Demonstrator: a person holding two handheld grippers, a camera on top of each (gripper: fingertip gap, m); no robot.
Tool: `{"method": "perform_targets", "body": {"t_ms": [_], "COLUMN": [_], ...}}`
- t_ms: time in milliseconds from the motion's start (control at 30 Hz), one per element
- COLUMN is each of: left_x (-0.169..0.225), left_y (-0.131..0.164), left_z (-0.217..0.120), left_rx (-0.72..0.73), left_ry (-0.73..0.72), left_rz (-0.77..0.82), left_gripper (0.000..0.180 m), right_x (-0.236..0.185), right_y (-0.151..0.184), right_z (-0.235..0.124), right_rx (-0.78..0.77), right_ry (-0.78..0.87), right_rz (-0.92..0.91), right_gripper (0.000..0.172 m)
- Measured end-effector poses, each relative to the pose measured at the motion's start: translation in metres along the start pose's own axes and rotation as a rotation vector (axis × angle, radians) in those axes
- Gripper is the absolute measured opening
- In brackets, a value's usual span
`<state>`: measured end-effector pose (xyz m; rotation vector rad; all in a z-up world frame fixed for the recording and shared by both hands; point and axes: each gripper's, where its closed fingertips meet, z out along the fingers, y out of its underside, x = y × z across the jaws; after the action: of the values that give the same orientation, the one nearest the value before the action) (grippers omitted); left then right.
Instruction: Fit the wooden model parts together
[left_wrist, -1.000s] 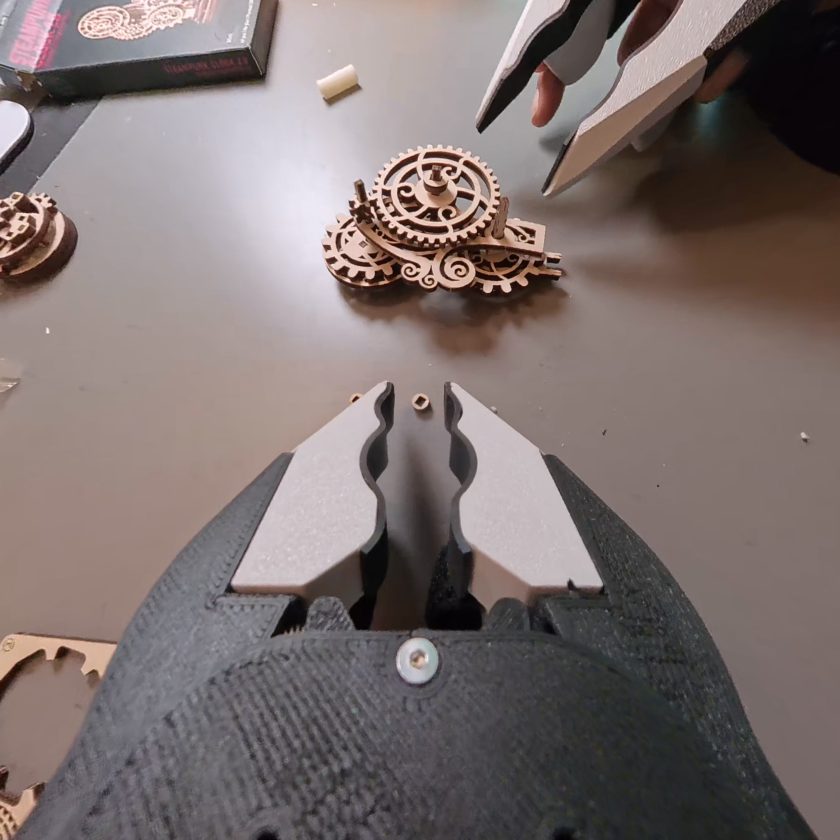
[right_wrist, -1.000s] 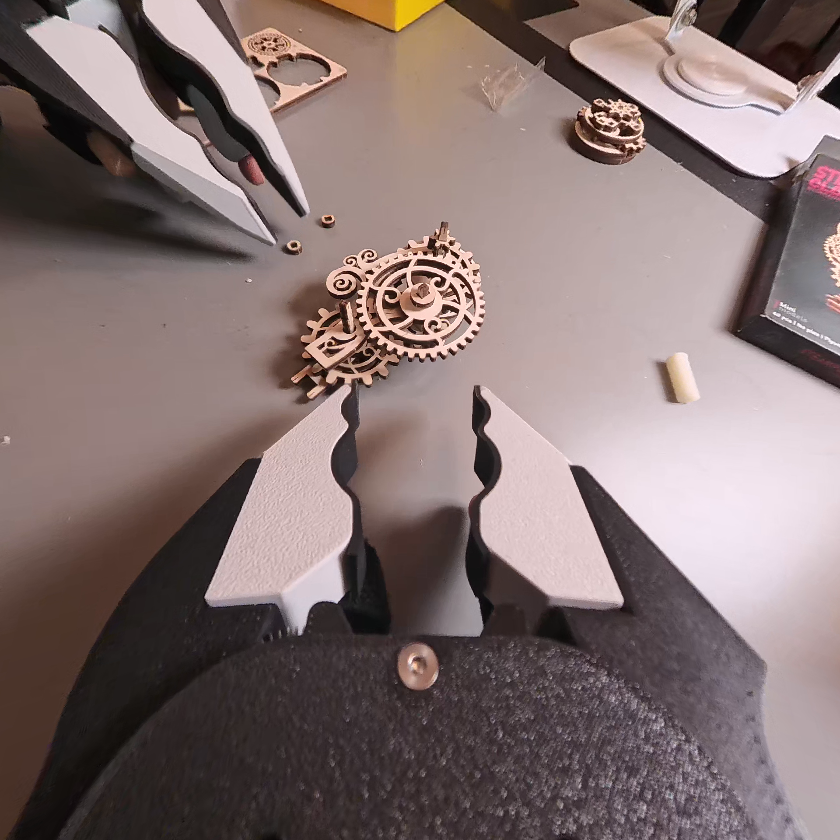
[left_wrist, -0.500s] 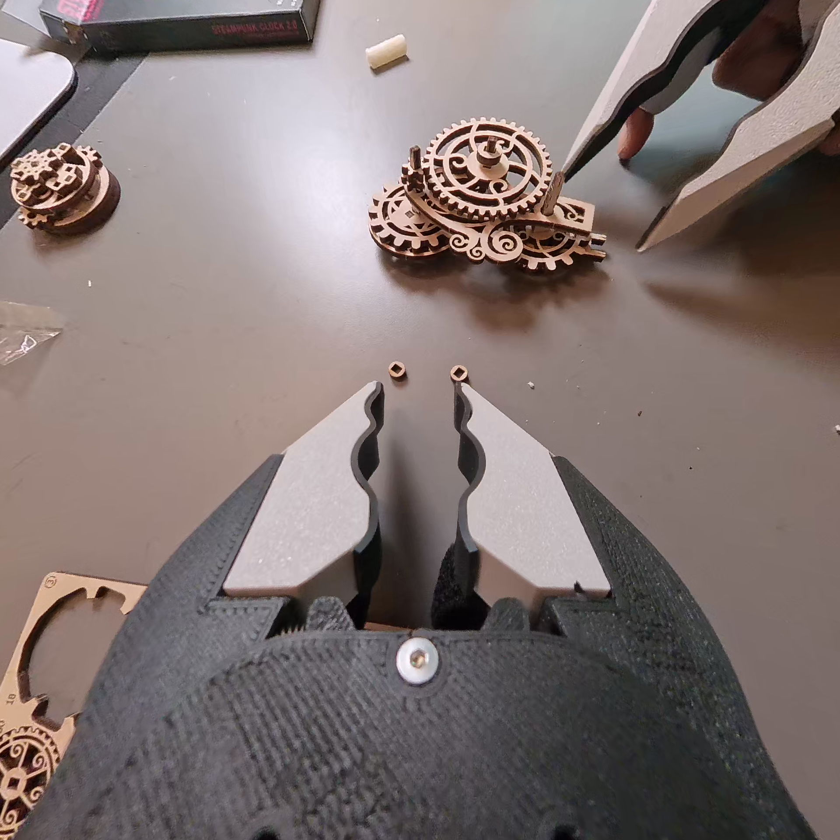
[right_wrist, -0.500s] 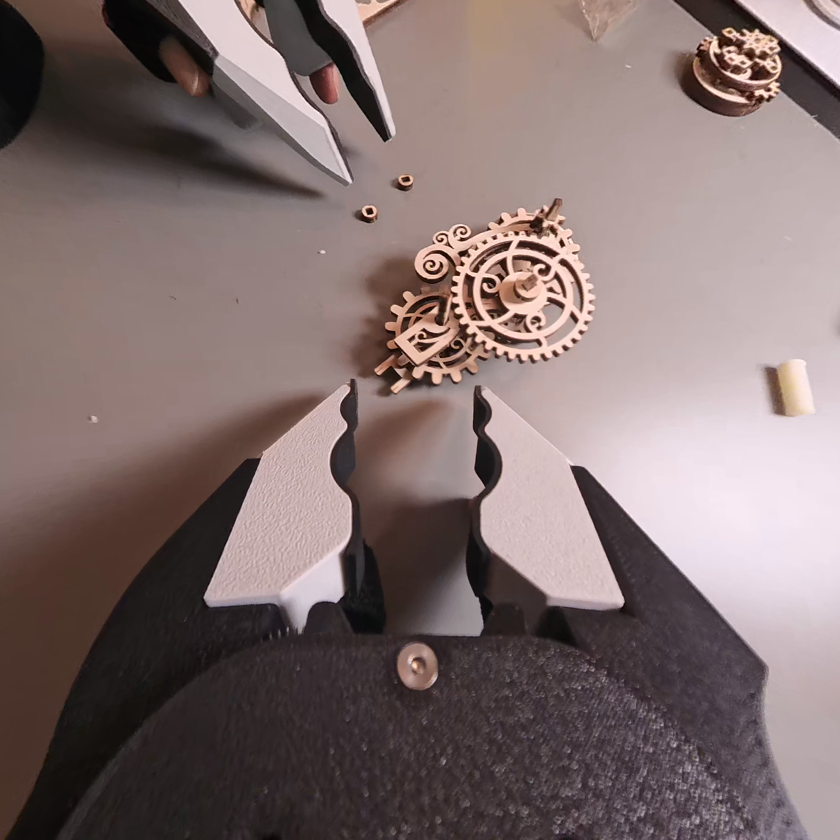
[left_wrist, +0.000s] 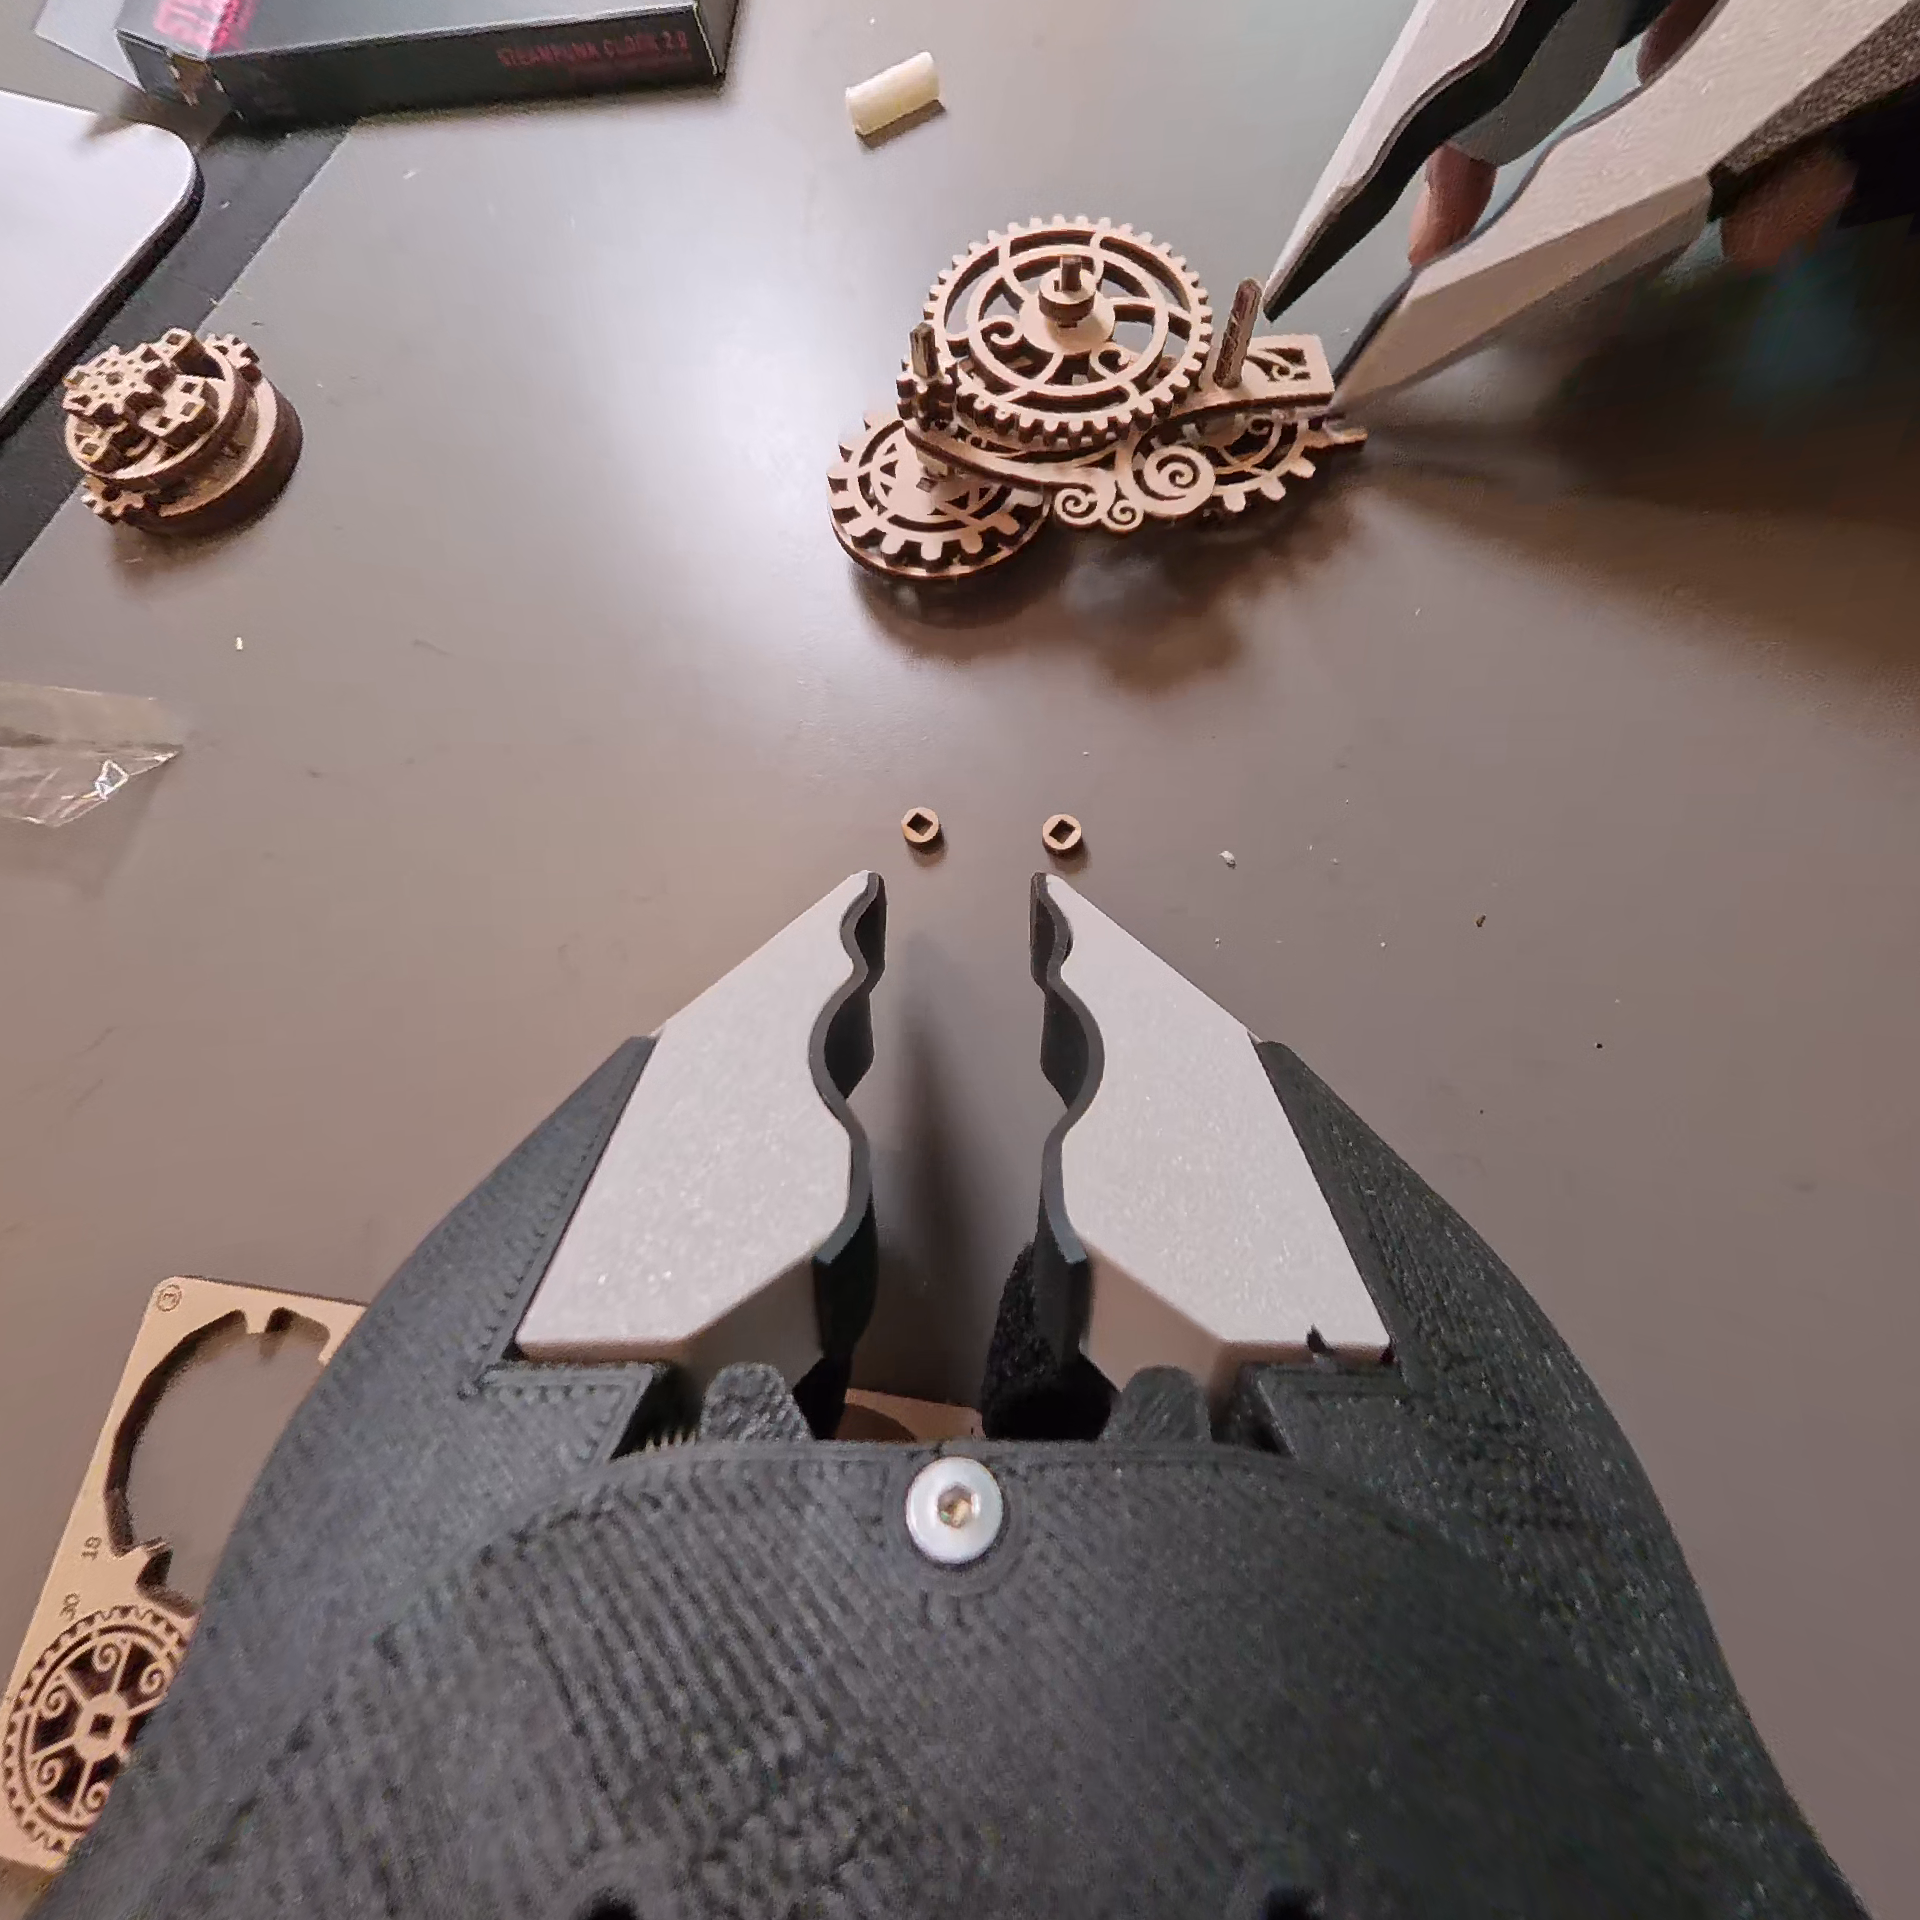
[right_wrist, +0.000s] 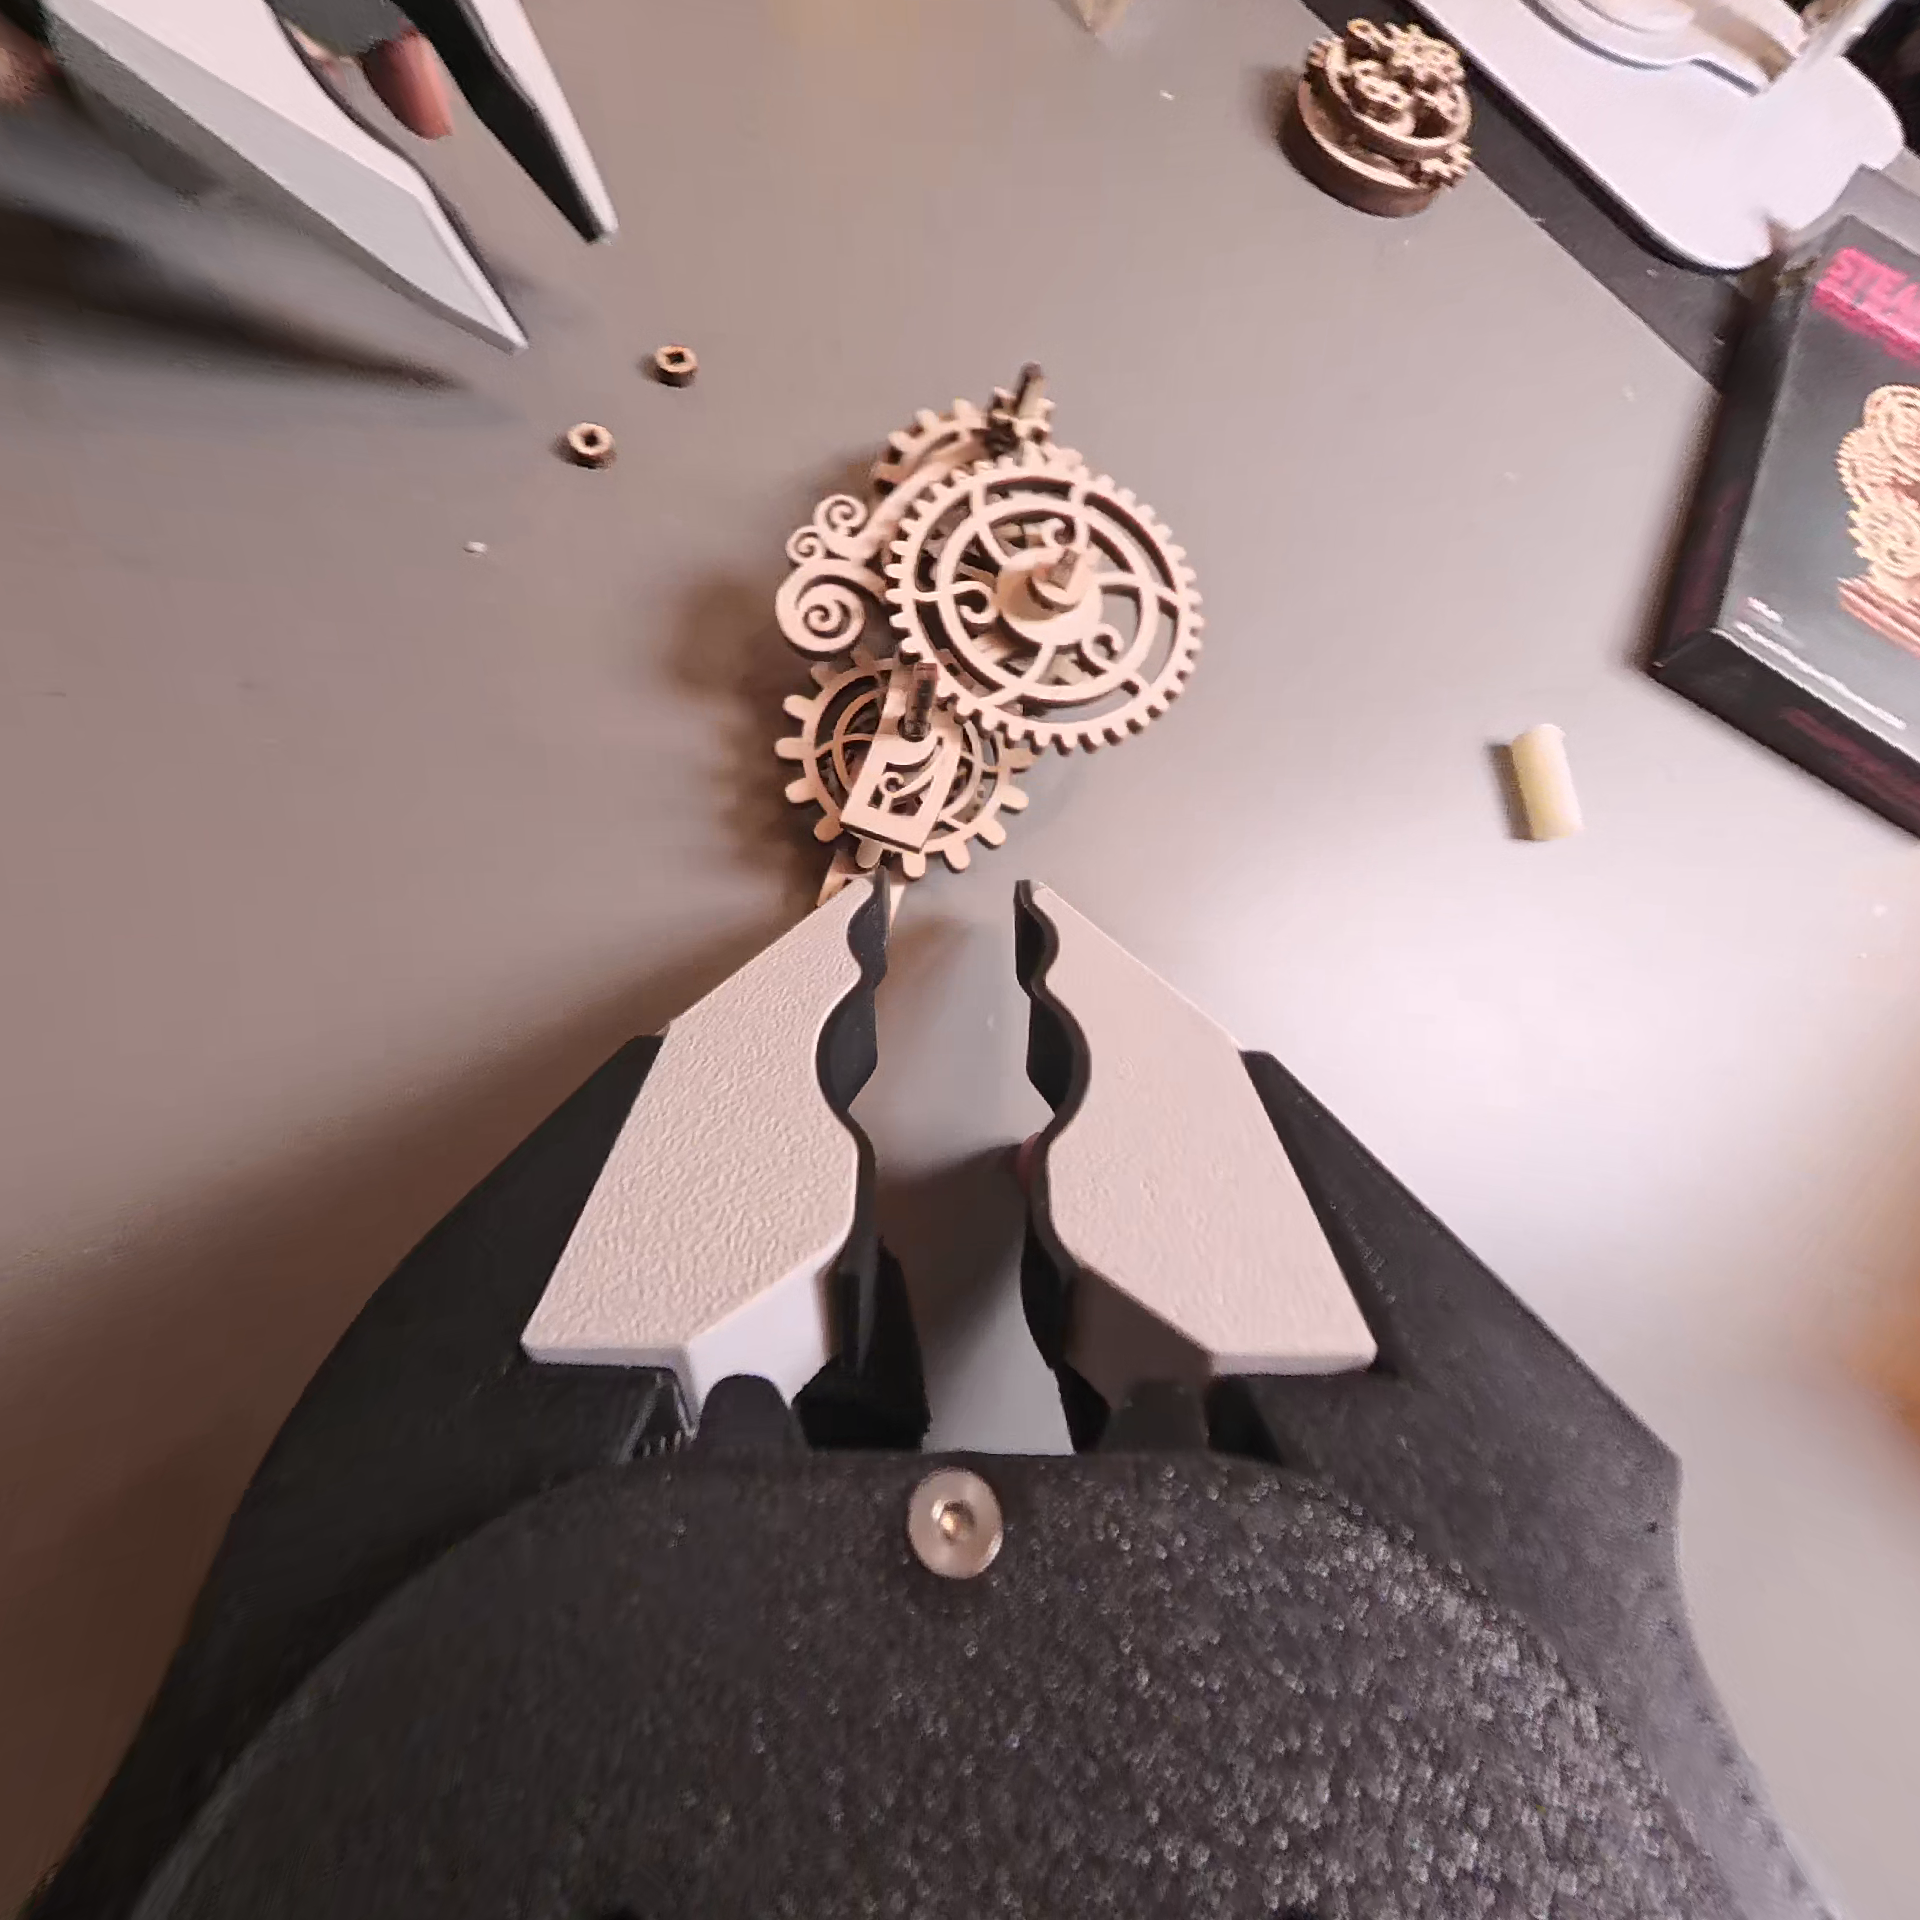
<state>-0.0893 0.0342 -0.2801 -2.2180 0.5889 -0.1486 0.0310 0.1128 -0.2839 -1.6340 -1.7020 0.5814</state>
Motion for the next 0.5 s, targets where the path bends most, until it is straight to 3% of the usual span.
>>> {"method": "perform_targets", "body": {"t_ms": [100,300,500], "left_x": [-0.003,-0.007,0.001], "left_y": [0.0,0.0,0.005], "left_z": [-0.003,-0.009,-0.011], "left_rx": [0.001,0.008,-0.014], "left_ry": [-0.015,-0.025,0.024], "left_rz": [0.002,-0.004,0.006], "left_gripper": [0.026,0.026,0.026], "right_x": [0.018,0.01,0.005], "right_y": [0.005,-0.001,0.0], "right_z": [-0.003,-0.004,0.0], "right_rx": [-0.003,0.036,0.023], "right_ry": [0.061,-0.005,0.004], "right_rz": [0.002,0.023,-0.008], "right_gripper": [0.023,0.034,0.029]}}
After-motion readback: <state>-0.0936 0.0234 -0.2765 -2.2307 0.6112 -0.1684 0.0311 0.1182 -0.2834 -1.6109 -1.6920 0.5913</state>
